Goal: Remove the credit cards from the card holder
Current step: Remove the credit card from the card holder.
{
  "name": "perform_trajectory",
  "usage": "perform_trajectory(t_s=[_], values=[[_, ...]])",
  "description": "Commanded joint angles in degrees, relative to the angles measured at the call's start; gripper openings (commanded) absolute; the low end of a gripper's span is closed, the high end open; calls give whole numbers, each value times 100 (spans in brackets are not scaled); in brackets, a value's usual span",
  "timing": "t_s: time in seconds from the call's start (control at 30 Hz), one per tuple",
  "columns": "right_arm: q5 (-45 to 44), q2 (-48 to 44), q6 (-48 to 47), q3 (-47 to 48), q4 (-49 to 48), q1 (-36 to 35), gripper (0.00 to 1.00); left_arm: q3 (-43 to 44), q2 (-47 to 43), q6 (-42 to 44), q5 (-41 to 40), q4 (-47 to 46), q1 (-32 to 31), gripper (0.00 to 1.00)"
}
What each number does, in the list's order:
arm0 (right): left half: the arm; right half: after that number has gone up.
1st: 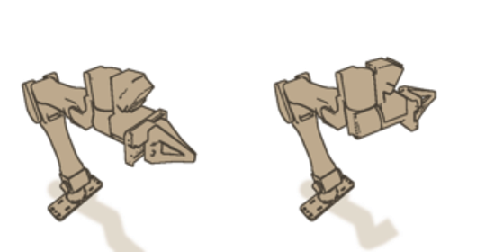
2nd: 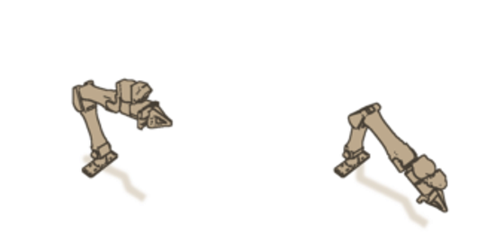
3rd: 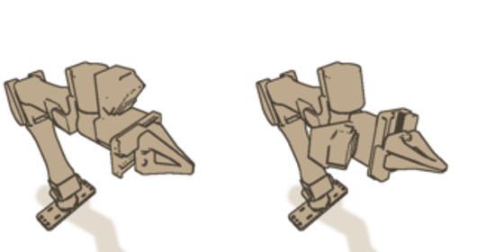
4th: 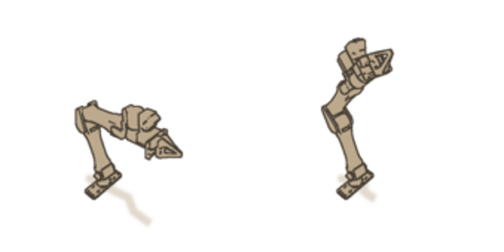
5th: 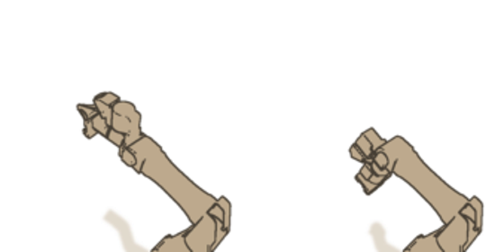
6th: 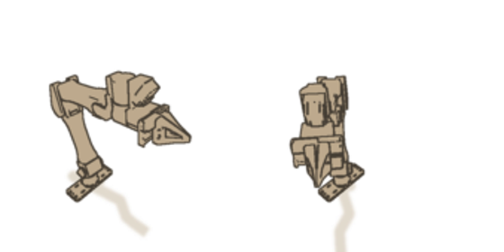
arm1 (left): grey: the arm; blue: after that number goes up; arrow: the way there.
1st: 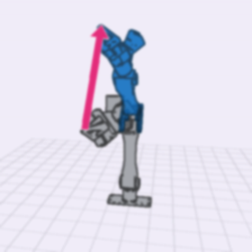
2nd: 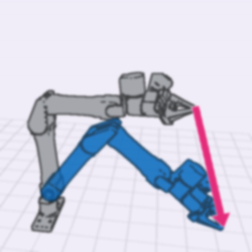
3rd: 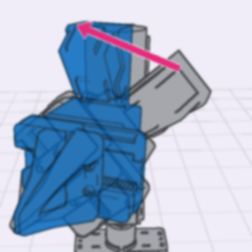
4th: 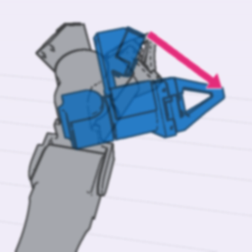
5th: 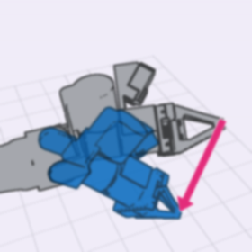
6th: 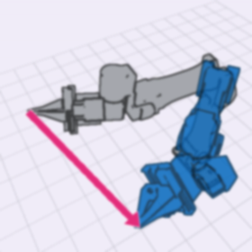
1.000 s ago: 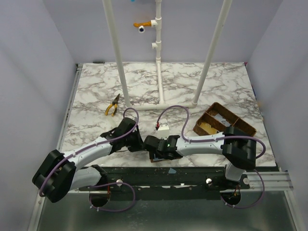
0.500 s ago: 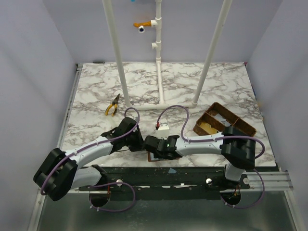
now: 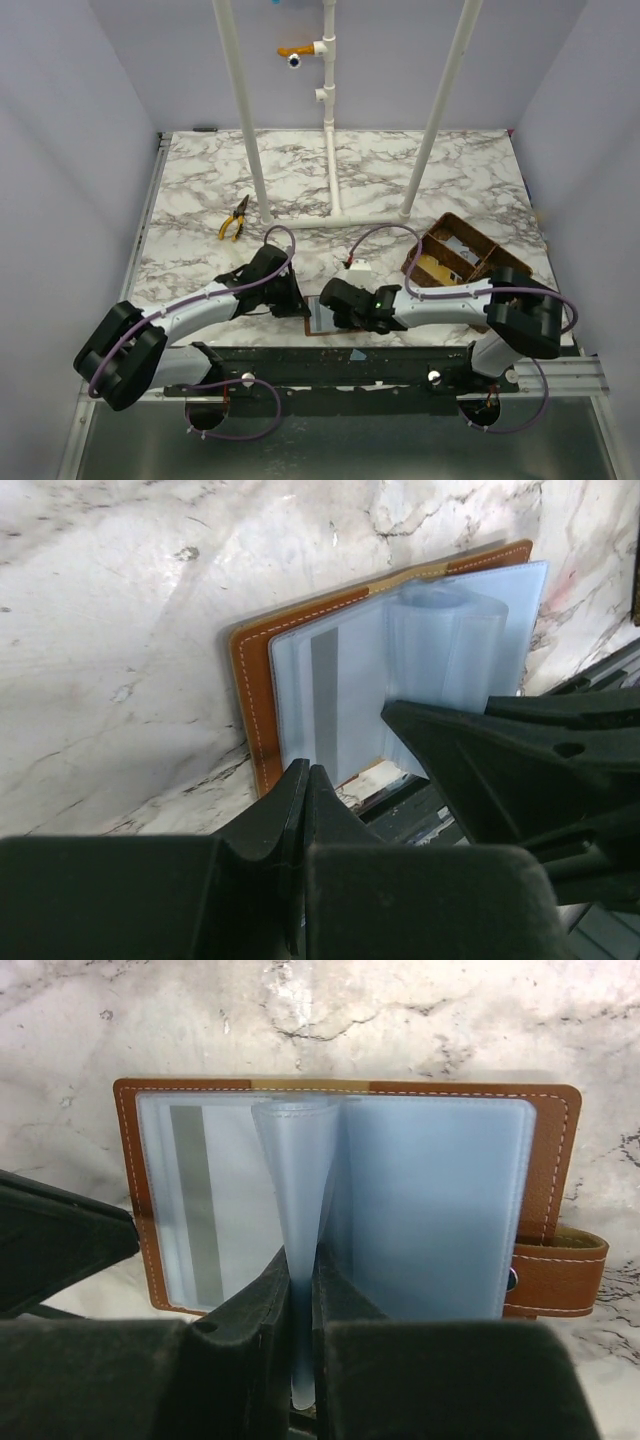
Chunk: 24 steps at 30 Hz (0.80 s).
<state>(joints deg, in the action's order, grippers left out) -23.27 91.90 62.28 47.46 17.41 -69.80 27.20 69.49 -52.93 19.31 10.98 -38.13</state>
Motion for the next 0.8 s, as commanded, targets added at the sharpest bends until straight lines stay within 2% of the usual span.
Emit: perform_trajectory(t_s=[0.0, 0.33, 0.47, 0.77], values=[[712, -304, 17, -746, -870, 199, 12, 271, 221, 115, 170, -132, -220, 0], [1898, -1394, 385, -2398, -2941, 987, 11, 567, 594, -67, -223, -43, -367, 0], [2088, -1264, 487, -2551, -3179, 1060, 8, 517, 347, -52, -556, 162, -364, 0], [2688, -738, 831, -2868, -4113, 1186, 2, 640, 552, 121, -573, 269, -406, 0]])
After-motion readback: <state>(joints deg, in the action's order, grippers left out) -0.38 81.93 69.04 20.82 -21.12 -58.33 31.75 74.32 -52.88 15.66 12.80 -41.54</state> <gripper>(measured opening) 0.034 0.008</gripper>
